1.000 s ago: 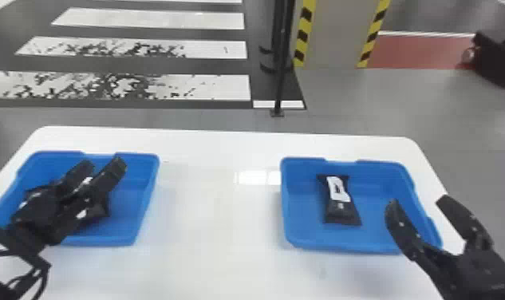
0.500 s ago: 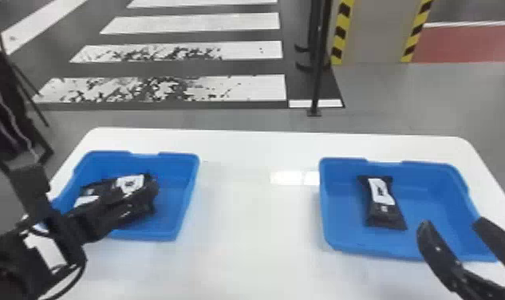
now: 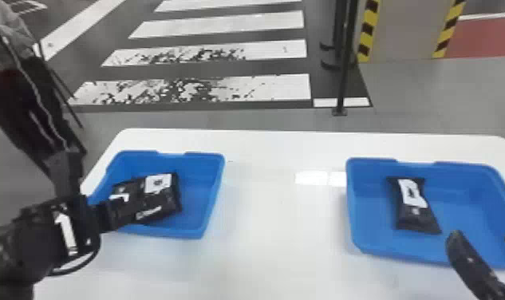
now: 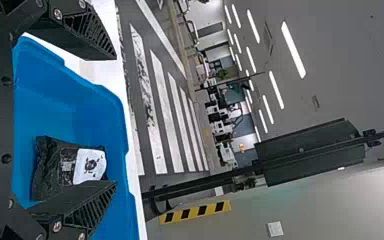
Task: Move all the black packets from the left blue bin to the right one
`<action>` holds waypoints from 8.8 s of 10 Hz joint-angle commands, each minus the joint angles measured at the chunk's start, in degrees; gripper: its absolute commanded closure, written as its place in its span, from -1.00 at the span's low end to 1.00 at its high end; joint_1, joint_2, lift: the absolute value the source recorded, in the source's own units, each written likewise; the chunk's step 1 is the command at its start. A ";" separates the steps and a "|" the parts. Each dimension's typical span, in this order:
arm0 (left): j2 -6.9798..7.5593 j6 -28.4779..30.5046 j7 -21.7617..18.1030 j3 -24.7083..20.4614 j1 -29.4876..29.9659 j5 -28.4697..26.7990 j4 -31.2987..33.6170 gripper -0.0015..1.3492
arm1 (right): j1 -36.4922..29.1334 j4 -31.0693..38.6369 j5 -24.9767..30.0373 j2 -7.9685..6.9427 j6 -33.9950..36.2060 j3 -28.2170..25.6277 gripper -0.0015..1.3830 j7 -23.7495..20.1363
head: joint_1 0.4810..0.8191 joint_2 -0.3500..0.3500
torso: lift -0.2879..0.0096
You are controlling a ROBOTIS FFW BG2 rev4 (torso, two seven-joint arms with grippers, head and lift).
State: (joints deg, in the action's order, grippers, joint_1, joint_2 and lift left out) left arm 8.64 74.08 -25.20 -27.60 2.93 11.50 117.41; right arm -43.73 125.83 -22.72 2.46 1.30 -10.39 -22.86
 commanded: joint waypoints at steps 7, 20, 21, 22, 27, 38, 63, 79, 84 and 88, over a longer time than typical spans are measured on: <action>3.49 6.35 -0.11 7.72 -12.64 -4.18 -18.35 -0.64 | 0.28 -1.30 -2.19 0.00 2.08 0.11 -0.79 -0.25 | 0.27 0.47 | -0.07; 5.07 0.16 -7.67 6.01 -9.83 -0.53 -15.67 0.77 | 0.70 -2.15 -4.13 0.18 3.20 0.57 -0.79 -0.69 | 0.27 0.47 | -0.07; 4.98 0.02 -7.32 5.89 -9.40 -1.44 -13.85 0.57 | 0.70 -2.15 -4.25 0.18 3.48 0.57 -0.79 -0.69 | 0.27 0.45 | -0.07; 4.90 -0.26 -7.32 5.55 -9.40 -1.90 -13.14 -0.14 | 0.70 -2.29 -4.48 0.18 3.90 0.57 -0.79 -0.69 | 0.27 0.45 | -0.07; 7.27 5.09 -10.74 9.21 -12.36 -14.81 -10.47 -0.81 | 0.84 -2.85 -5.62 0.18 5.31 0.91 -0.79 -0.78 | 0.27 0.57 | -0.07; 7.80 12.68 -18.13 17.55 -23.19 -22.81 -32.13 -0.28 | 1.97 -5.52 -8.59 0.18 7.00 1.82 -0.79 -1.22 | 0.27 0.53 | -0.07; -0.73 -36.12 -12.68 32.63 -2.09 24.04 -10.05 0.78 | 21.66 -9.18 -8.47 4.75 17.97 14.96 -0.80 -7.72 | 0.27 -0.09 | -0.07; -1.17 -37.10 -11.18 32.74 1.00 31.12 -8.92 -0.89 | 22.78 -12.84 -9.96 4.22 12.62 10.85 0.85 -5.26 | 0.27 -0.34 | -0.07; -2.14 -36.54 -11.18 23.26 8.46 31.12 -3.02 -0.76 | 20.67 -13.12 -9.16 4.05 12.62 3.65 0.71 -2.63 | 0.27 -0.39 | -0.07; -2.49 -35.56 -11.18 17.09 12.25 30.21 0.50 -0.76 | 18.56 -12.84 -7.33 3.78 10.37 0.11 -0.76 1.50 | 0.27 -0.42 | -0.07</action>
State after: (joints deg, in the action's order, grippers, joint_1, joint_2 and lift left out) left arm 6.22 38.40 -36.39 -9.31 14.74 42.08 117.37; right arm -24.68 112.71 -30.27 6.22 12.58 -9.84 -21.37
